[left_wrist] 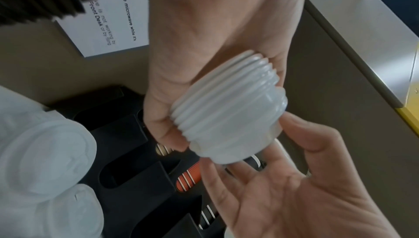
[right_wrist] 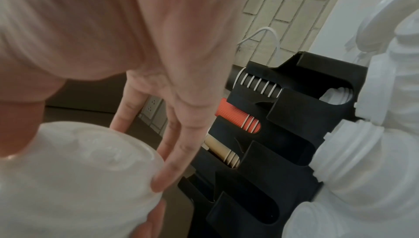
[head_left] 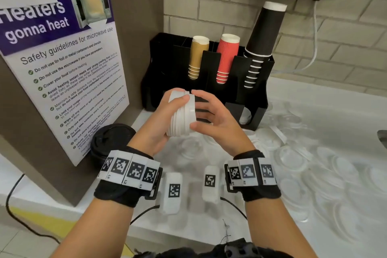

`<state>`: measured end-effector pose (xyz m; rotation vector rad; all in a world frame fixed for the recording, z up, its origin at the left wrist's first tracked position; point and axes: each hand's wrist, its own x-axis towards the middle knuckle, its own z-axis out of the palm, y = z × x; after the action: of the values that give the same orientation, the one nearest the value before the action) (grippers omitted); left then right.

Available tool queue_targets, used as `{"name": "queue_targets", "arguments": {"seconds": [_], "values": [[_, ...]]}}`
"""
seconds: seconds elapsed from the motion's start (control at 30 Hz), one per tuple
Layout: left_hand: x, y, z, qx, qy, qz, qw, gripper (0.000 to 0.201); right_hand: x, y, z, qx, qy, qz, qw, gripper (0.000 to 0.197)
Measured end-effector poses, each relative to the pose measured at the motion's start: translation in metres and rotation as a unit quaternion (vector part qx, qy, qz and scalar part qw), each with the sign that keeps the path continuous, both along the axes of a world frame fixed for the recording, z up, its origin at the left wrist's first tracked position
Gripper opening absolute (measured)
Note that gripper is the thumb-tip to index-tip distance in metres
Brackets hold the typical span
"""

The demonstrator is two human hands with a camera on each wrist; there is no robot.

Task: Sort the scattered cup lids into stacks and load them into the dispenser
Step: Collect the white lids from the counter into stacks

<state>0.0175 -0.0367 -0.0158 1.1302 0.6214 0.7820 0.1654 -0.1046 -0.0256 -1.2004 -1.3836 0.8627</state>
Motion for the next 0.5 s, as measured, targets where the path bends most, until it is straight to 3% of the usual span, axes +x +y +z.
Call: {"name": "queue_targets", "arguments": {"seconds": [0.33, 0.43, 0.5], "values": [[0.003, 0.002, -0.001, 0.007, -0.010, 0.035, 0.999, 0.041, -0.008, 0.005, 0.004, 0.007, -0.011, -0.004, 1.000, 0.062], [-0.003, 0.010, 0.007, -0.001, -0.033, 0.084, 0.996, 0.031, 0.000, 0.017, 0.021, 0.003, -0.032, -0.002, 0.999, 0.044], [-0.012, 0.017, 0.015, -0.010, -0.048, 0.116, 0.992, 0.032, 0.018, 0.026, 0.035, 0.005, -0.052, -0.066, 0.996, 0.034]]}}
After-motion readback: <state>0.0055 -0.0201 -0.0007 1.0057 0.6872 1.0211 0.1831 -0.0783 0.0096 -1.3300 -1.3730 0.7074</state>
